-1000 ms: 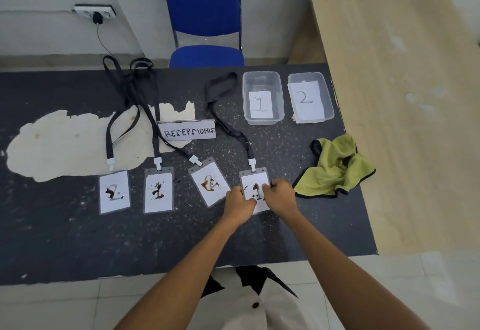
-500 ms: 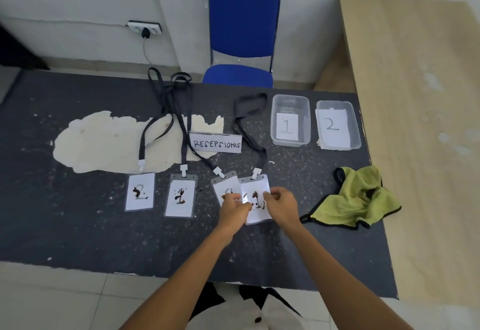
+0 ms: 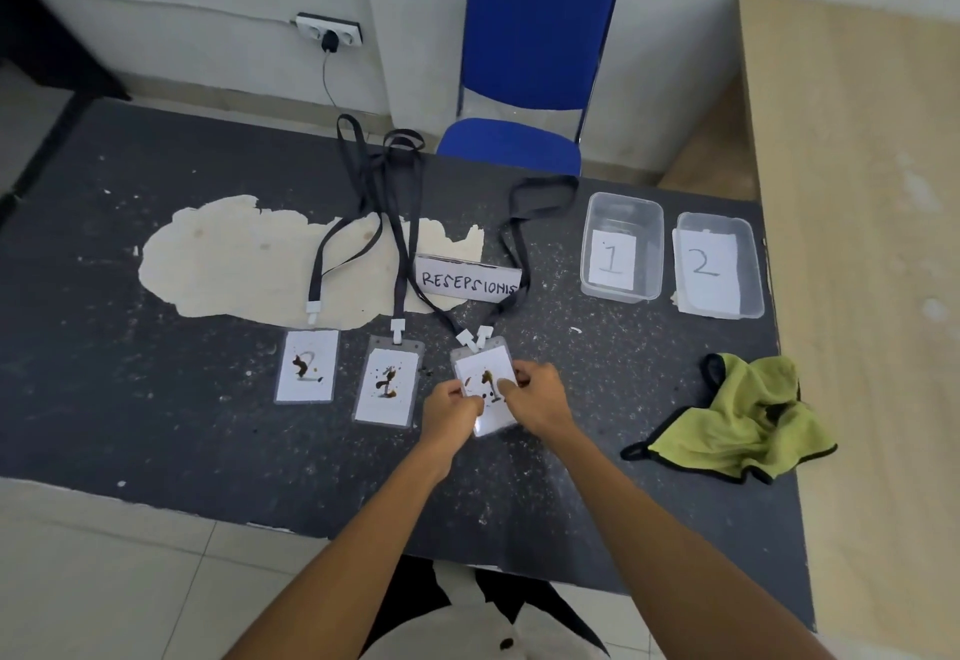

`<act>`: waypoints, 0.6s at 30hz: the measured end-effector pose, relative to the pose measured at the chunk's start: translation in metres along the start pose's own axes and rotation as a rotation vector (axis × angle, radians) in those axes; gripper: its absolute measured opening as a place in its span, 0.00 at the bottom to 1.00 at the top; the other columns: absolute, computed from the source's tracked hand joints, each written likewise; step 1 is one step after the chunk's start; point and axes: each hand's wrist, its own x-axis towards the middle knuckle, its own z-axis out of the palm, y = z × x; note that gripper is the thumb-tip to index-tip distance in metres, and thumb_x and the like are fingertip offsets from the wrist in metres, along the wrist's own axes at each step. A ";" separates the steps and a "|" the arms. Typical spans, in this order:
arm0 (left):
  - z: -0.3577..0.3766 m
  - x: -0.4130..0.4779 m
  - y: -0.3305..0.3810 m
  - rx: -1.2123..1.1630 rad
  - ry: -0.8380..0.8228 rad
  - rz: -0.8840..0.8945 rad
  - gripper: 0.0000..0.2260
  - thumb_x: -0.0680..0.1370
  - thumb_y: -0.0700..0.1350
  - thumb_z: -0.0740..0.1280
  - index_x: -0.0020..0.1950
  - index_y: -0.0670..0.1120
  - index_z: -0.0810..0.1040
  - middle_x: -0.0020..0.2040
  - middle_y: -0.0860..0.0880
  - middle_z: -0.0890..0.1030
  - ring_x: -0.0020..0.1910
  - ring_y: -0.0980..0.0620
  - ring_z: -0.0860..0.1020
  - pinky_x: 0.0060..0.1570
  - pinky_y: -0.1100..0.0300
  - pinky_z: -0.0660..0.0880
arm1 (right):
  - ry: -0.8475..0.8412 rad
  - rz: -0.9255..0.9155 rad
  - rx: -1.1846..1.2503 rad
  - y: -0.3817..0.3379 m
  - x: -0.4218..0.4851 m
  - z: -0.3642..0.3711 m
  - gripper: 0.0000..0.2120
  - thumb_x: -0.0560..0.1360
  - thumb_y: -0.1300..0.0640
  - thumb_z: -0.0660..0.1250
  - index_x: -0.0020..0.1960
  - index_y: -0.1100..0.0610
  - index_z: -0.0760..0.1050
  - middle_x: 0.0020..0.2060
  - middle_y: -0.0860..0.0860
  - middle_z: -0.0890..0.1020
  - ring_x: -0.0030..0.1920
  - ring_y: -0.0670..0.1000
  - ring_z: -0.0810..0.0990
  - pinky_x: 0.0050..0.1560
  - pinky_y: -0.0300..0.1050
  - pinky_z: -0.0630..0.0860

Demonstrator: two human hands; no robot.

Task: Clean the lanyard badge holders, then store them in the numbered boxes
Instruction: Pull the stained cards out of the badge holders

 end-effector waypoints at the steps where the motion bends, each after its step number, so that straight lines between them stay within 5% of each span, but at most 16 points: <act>1: 0.000 0.001 0.000 0.005 0.009 0.006 0.15 0.73 0.36 0.64 0.58 0.45 0.76 0.54 0.47 0.81 0.50 0.51 0.79 0.45 0.58 0.78 | -0.008 0.007 -0.012 0.006 0.006 0.004 0.20 0.66 0.48 0.63 0.55 0.53 0.80 0.48 0.54 0.82 0.49 0.55 0.80 0.49 0.53 0.80; 6: -0.001 0.002 0.002 0.015 0.013 0.011 0.14 0.74 0.36 0.64 0.59 0.42 0.76 0.54 0.47 0.81 0.45 0.53 0.78 0.35 0.62 0.72 | -0.037 0.023 -0.043 -0.014 -0.006 0.000 0.17 0.71 0.52 0.65 0.58 0.55 0.78 0.52 0.56 0.77 0.50 0.54 0.76 0.53 0.49 0.77; 11: -0.002 0.003 0.000 0.060 -0.015 0.023 0.15 0.74 0.37 0.63 0.59 0.44 0.77 0.53 0.48 0.81 0.47 0.54 0.78 0.38 0.62 0.74 | -0.019 0.062 0.021 -0.004 0.000 0.009 0.21 0.69 0.47 0.63 0.59 0.55 0.77 0.53 0.56 0.80 0.50 0.55 0.79 0.51 0.52 0.79; 18: -0.005 -0.003 -0.001 0.053 -0.013 0.025 0.14 0.74 0.37 0.63 0.59 0.44 0.76 0.53 0.47 0.81 0.47 0.52 0.79 0.36 0.62 0.73 | 0.057 0.105 0.142 -0.012 -0.023 0.004 0.13 0.77 0.59 0.64 0.59 0.63 0.77 0.49 0.55 0.83 0.42 0.50 0.79 0.32 0.34 0.71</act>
